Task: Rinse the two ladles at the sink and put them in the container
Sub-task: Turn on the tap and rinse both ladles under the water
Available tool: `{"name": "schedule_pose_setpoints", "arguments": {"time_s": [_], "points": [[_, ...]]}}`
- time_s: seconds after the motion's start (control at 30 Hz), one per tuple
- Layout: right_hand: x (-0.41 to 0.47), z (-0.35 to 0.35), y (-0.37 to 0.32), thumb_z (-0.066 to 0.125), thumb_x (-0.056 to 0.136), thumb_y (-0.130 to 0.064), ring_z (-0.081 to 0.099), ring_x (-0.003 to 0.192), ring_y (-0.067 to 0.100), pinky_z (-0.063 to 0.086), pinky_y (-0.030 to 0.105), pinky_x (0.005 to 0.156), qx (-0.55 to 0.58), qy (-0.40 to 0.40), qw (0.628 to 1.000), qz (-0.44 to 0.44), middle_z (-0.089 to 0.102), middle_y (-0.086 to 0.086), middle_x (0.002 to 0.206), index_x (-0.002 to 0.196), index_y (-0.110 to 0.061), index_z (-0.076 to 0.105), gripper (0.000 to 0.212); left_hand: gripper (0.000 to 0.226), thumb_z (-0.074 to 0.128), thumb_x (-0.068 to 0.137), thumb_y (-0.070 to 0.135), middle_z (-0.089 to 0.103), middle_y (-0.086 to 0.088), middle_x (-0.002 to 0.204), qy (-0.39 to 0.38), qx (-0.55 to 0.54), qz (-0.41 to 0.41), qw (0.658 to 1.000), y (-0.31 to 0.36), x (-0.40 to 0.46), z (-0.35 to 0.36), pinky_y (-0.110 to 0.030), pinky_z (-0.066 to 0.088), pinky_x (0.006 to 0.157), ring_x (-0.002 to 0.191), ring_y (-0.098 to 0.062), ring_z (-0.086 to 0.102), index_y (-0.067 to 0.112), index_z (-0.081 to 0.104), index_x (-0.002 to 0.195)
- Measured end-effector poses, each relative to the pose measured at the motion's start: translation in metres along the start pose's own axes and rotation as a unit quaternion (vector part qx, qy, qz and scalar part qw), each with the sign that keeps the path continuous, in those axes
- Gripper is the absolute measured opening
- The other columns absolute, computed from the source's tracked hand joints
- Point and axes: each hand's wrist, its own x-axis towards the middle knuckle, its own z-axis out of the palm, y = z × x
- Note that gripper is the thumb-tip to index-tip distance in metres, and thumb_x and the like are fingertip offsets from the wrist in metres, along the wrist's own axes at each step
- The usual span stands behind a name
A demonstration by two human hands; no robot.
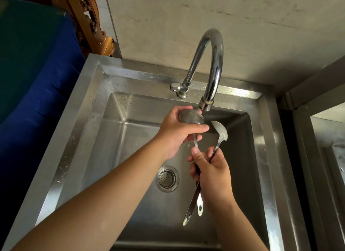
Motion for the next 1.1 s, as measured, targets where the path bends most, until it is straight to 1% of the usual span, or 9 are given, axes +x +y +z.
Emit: {"name": "schedule_pose_setpoints", "arguments": {"time_s": [0.23,0.33,0.4,0.53,0.67,0.8,0.9,1.0,1.1], "points": [[-0.005,-0.006,0.01,0.069,0.094,-0.011,0.05,0.045,0.015,0.043,0.023,0.043,0.016,-0.013,1.0,-0.017,0.069,0.01,0.068,0.074,-0.024,0.04,0.038,0.049,0.088,0.067,0.006,0.079,0.001,0.091,0.026,-0.003,-0.053,0.998,0.005,0.007,0.011,-0.024,0.051,0.046,0.065,-0.013,0.074,0.016,0.058,0.104],[-0.006,-0.006,0.012,0.071,0.092,-0.01,0.048,0.047,0.016,0.044,0.024,0.047,-0.02,-0.028,0.999,-0.028,0.069,0.009,0.068,0.07,-0.03,0.041,0.042,0.007,0.072,0.082,0.022,0.075,0.004,0.071,0.044,0.011,-0.094,0.994,0.015,0.009,0.01,-0.019,0.043,0.04,0.051,-0.008,0.066,0.017,0.069,0.085],[-0.005,-0.007,0.012,0.071,0.092,-0.009,0.05,0.047,0.015,0.046,0.024,0.049,-0.051,-0.035,0.997,-0.038,0.07,0.009,0.067,0.068,-0.033,0.042,0.045,0.015,0.064,0.089,0.025,0.072,0.007,0.063,0.063,0.009,-0.108,0.992,0.018,0.011,0.005,-0.017,0.041,0.041,0.049,-0.01,0.062,0.017,0.069,0.077],[0.0,-0.008,0.007,0.071,0.092,-0.01,0.055,0.048,0.015,0.045,0.022,0.047,-0.073,-0.041,0.995,-0.047,0.073,0.01,0.068,0.075,-0.022,0.037,0.04,0.023,0.057,0.1,0.032,0.077,-0.006,0.084,0.089,-0.053,-0.11,0.988,0.02,0.01,-0.003,-0.034,0.053,0.073,0.067,-0.018,0.072,0.014,0.066,0.089],[0.006,-0.003,0.007,0.069,0.094,-0.01,0.056,0.047,0.015,0.043,0.021,0.044,-0.033,-0.032,0.999,-0.028,0.073,0.009,0.068,0.077,-0.019,0.035,0.039,0.05,0.044,0.105,0.042,0.077,-0.01,0.094,0.017,-0.129,-0.107,0.986,0.02,0.003,-0.01,-0.036,0.061,0.063,0.076,-0.025,0.076,0.016,0.079,0.08],[0.009,0.0,0.01,0.068,0.095,-0.016,0.058,0.048,0.013,0.045,0.019,0.045,0.007,-0.035,0.999,-0.002,0.074,0.007,0.071,0.074,-0.021,0.036,0.04,0.058,0.033,0.106,0.045,0.078,-0.015,0.105,-0.055,-0.207,-0.11,0.97,0.015,-0.004,-0.013,-0.054,0.06,0.085,0.101,-0.036,0.074,0.016,0.082,0.091],[0.01,-0.002,0.012,0.072,0.088,-0.024,0.058,0.049,0.014,0.048,0.021,0.048,0.054,-0.036,0.998,0.017,0.072,0.007,0.07,0.072,-0.022,0.038,0.038,0.05,0.033,0.106,0.042,0.072,-0.018,0.122,-0.062,-0.237,-0.114,0.963,0.012,-0.006,-0.013,-0.054,0.057,0.09,0.114,-0.043,0.067,0.014,0.074,0.111],[0.009,-0.005,0.014,0.074,0.082,-0.027,0.056,0.05,0.015,0.049,0.023,0.05,0.092,-0.038,0.994,0.046,0.071,0.007,0.069,0.073,-0.023,0.04,0.036,0.036,0.046,0.102,0.027,0.061,-0.021,0.139,-0.104,-0.222,-0.109,0.963,0.011,-0.011,-0.009,-0.051,0.055,0.096,0.117,-0.044,0.065,0.01,0.061,0.13],[0.008,-0.008,0.016,0.073,0.083,-0.025,0.055,0.049,0.014,0.049,0.022,0.05,0.112,-0.038,0.991,0.055,0.071,0.006,0.068,0.073,-0.022,0.042,0.032,0.058,0.059,0.09,-0.012,0.056,-0.016,0.144,-0.137,-0.11,-0.059,0.983,0.002,-0.011,-0.005,-0.043,0.053,0.102,0.116,-0.034,0.068,0.004,0.045,0.144]]}}
